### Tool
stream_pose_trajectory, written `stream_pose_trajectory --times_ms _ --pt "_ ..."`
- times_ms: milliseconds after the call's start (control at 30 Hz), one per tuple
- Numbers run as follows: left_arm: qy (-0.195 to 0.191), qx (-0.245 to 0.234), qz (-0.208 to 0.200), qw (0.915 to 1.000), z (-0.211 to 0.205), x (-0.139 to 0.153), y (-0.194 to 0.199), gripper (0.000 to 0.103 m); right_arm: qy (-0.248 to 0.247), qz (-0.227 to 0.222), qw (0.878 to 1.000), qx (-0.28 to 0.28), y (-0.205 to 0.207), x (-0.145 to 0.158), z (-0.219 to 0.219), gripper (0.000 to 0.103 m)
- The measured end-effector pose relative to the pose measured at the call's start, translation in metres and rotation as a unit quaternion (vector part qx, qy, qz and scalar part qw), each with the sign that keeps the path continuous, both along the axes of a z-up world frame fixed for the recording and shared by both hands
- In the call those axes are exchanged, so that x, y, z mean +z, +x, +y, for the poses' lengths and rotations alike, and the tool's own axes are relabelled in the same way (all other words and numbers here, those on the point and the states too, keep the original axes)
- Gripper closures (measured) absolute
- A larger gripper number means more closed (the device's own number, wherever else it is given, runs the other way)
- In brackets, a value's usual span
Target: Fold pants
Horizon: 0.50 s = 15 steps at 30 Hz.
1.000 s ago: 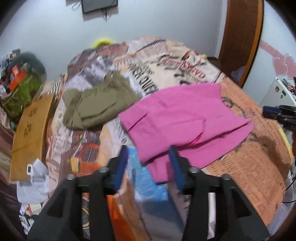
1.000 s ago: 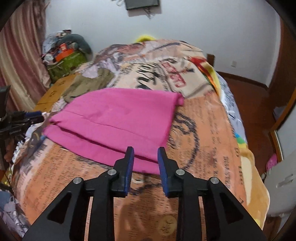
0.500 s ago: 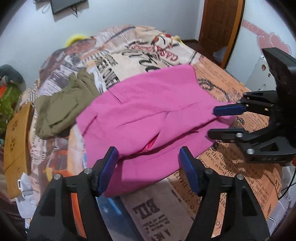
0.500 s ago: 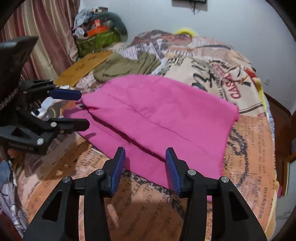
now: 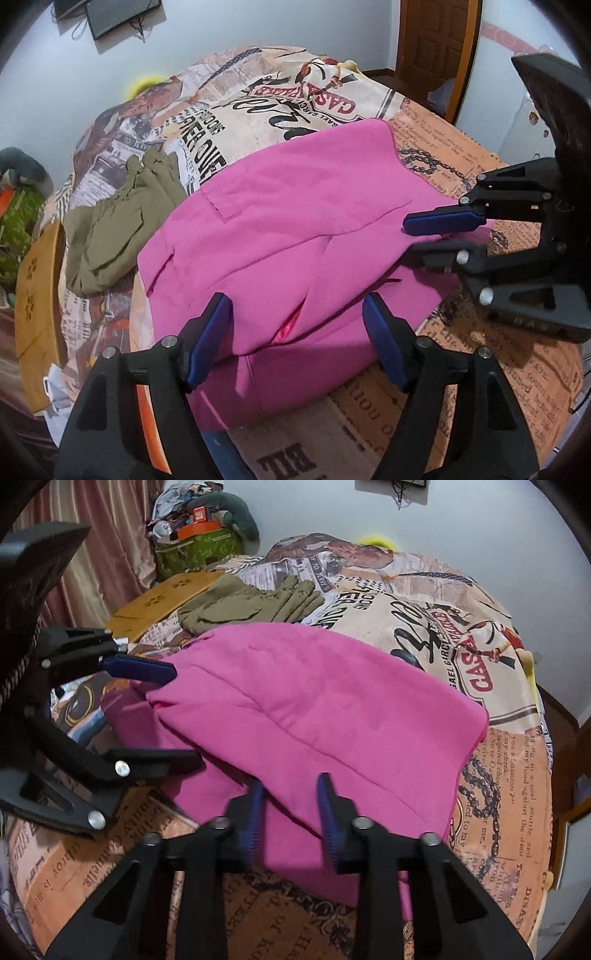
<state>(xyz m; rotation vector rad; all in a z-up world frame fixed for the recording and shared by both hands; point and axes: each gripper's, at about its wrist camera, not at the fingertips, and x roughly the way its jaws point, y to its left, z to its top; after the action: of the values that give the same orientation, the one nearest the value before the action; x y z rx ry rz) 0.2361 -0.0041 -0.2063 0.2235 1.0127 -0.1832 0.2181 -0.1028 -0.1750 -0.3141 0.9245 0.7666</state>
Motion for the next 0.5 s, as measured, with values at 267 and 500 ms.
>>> stream_pose_trajectory --times_ms 267,500 --pt "0.041 0.007 -0.038 0.9984 0.003 0.003 0.000 0.084 0.025 -0.015 0.999 -0.016 -0.003 0.012 -0.005 0.096" --pt "0.029 -0.006 -0.048 0.9984 0.003 0.015 -0.012 0.089 0.029 -0.019 0.999 -0.009 -0.016 0.023 -0.007 0.097"
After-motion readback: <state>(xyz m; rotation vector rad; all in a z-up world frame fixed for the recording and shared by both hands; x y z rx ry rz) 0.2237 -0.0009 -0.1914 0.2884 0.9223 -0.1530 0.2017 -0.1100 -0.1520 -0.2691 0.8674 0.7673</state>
